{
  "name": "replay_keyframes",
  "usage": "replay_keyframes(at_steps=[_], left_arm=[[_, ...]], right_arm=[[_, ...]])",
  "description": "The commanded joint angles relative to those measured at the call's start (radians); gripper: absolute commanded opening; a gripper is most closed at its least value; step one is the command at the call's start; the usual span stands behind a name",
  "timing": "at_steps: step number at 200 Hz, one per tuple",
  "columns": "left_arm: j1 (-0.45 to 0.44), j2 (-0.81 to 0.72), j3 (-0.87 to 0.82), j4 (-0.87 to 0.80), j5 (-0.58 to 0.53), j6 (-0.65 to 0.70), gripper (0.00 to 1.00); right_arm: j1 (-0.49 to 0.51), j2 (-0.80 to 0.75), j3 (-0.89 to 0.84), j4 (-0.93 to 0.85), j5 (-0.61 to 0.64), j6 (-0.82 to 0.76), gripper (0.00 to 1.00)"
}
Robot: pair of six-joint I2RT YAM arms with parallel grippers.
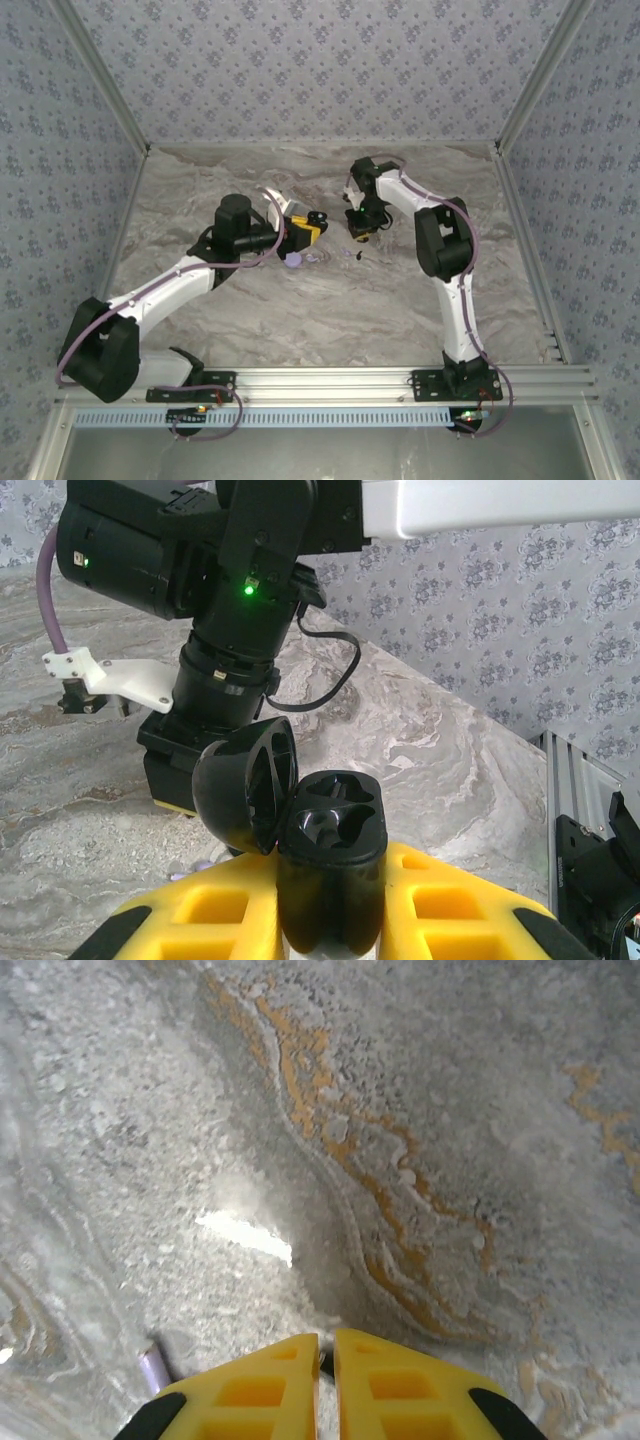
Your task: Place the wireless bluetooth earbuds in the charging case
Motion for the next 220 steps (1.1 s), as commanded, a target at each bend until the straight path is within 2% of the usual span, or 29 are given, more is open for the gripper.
replay_keyframes(at_steps=[1, 57, 121, 220], left_arm=[[-0.005, -0.03, 0.004, -0.002, 0.001, 0.01, 0.22], [-0.004, -0.029, 0.006, -0.002, 0.0, 0.014, 0.22], [-0.004, -0.024, 0.012, -0.004, 0.001, 0.015, 0.22], [-0.004, -0.016, 0.016, -0.011, 0.001, 0.015, 0.22]], right_arm=[[0.007, -0.083, -0.007, -0.042, 0.008, 0.0, 0.17], [-0.006, -0.178, -0.12, 0.021, -0.022, 0.114, 0.18], [-0.035, -0.207, -0.26, 0.1, 0.009, 0.203, 0.13], [-0.058, -0.135, -0.244, 0.142, 0.03, 0.25, 0.1]])
